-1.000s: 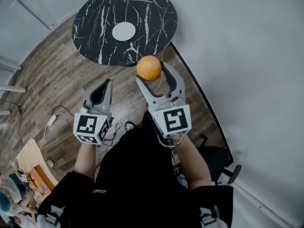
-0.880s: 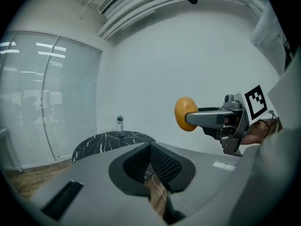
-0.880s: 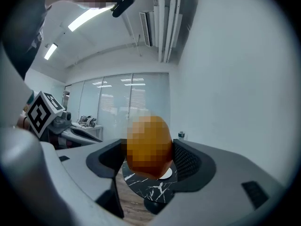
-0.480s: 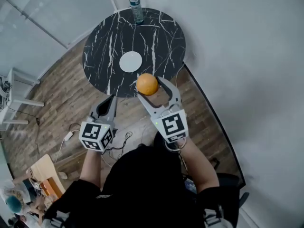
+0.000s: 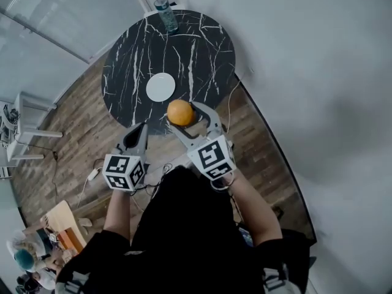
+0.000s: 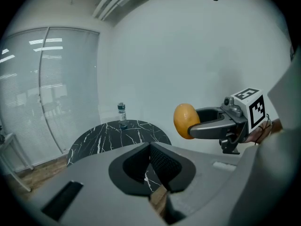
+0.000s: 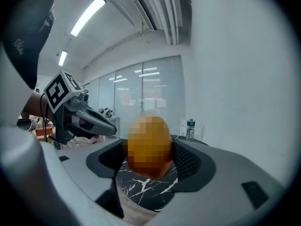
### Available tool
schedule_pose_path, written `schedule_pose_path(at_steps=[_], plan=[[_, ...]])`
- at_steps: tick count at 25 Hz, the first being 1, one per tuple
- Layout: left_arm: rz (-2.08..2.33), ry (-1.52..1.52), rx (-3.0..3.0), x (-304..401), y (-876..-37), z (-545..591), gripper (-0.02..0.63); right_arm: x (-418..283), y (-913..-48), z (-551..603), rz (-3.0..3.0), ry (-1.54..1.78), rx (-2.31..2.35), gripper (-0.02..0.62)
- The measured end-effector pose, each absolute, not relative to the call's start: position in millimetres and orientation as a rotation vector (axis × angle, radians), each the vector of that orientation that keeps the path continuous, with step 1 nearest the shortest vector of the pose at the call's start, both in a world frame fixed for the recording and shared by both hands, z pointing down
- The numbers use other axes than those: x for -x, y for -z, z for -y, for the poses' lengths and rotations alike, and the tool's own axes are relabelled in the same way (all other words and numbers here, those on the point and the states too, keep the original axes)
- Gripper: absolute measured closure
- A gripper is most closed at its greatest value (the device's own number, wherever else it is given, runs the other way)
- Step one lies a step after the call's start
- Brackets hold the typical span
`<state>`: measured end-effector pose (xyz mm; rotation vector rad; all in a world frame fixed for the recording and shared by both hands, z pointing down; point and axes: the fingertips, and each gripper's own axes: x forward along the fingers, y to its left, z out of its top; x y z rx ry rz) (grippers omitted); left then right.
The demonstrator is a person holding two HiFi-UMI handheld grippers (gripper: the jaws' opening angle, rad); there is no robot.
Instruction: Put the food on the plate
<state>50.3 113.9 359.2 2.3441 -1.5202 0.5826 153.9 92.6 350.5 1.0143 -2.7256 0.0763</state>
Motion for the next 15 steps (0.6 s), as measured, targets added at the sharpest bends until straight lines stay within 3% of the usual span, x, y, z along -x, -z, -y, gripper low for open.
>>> schedule_pose_path(at_steps=[15], plan=[[1.5,-0.543,-2.265,-56,-402,-72,0.606,-170,-374,-53,2.554,0.056,-0.897,0.29]])
